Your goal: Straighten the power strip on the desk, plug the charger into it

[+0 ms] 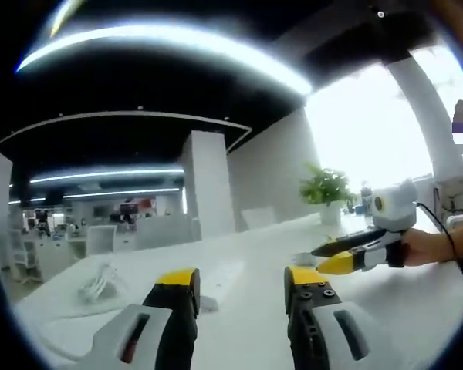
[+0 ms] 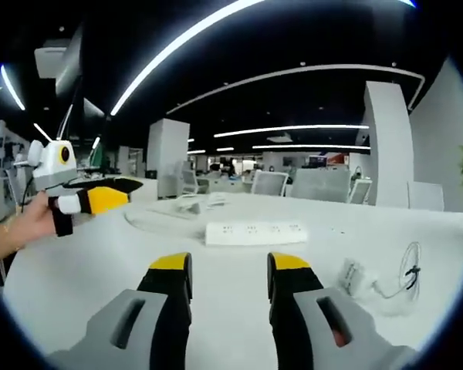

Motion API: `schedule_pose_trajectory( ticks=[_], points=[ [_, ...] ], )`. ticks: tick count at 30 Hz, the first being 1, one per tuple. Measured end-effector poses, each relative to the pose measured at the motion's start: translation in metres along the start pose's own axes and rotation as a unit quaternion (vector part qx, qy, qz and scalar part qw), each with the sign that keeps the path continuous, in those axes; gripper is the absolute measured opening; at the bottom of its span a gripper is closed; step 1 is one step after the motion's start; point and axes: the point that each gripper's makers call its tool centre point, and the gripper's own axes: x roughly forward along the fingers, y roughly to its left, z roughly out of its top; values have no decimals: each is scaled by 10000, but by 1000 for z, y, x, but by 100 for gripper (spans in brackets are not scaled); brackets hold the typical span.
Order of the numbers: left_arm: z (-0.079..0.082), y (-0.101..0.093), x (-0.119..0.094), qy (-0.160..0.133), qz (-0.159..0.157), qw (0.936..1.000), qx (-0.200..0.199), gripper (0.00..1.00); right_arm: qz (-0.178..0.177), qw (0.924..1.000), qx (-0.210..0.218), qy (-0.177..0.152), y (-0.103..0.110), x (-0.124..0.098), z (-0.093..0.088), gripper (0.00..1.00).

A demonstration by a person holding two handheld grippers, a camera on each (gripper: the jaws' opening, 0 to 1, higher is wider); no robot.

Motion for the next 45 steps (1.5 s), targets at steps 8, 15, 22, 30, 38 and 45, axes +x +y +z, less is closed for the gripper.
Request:
schedule_pose_trajectory(
  ticks=[8, 15, 22, 30, 38, 45],
  points=[
    [-10, 13, 8, 126, -6, 9998, -168, 46, -43, 9999, -123, 103, -8, 12, -10, 39],
    [-15, 21, 18, 184, -117, 9997, -109, 46, 40, 9992, -282, 271, -10, 27, -17, 38],
    [-25, 29, 30, 234, -150, 9995, -115, 47, 219, 9992, -185, 279, -17, 40, -20, 37],
    [-30, 33, 43, 182, -245, 9995, -53, 48, 317, 9992, 199, 135, -31, 58, -20, 32],
    [-38, 44, 50, 346, -153, 9992, -147, 46, 484, 9984, 284, 72, -37, 73, -20, 32],
    [-43, 50, 51, 499, -22, 9982, -336, 45, 590, 9979, 223, 143, -42, 79, -22, 32]
  ],
)
